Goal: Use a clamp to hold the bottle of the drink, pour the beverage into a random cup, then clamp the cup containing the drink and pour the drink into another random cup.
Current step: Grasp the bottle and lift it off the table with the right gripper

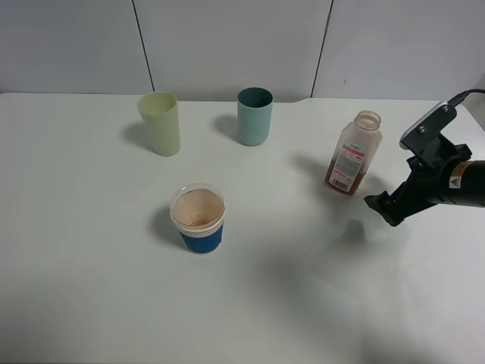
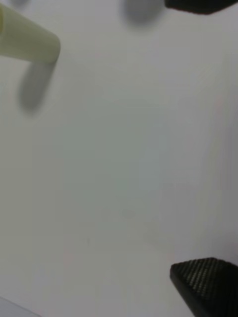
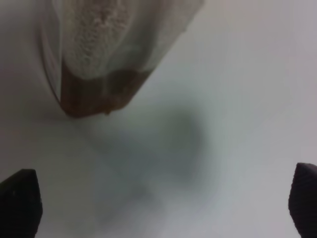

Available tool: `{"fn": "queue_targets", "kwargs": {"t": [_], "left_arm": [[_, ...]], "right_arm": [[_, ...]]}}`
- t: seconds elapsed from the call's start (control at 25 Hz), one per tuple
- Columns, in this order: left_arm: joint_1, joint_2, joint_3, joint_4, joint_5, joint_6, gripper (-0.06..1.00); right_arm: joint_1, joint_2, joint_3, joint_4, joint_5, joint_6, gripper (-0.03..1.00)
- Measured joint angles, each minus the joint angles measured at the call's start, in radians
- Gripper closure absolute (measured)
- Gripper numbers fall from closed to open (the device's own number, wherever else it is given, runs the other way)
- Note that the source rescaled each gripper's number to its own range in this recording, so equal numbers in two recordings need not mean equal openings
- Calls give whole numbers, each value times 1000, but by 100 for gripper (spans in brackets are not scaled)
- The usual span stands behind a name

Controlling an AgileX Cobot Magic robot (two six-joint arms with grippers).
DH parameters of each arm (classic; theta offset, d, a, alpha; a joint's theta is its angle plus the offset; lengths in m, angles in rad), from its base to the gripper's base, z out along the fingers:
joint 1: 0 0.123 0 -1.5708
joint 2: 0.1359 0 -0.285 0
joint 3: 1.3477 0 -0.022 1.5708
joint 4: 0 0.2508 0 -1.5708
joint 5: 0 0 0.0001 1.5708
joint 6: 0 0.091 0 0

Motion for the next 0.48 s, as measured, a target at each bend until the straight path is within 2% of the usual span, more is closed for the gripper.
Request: {"fn": "queue_targets", "kwargs": {"t": [0.48], "left_arm": [[0, 0, 0, 0, 0, 0, -6]], "right_arm": [[0, 80, -6, 0, -141, 0, -3]]}}
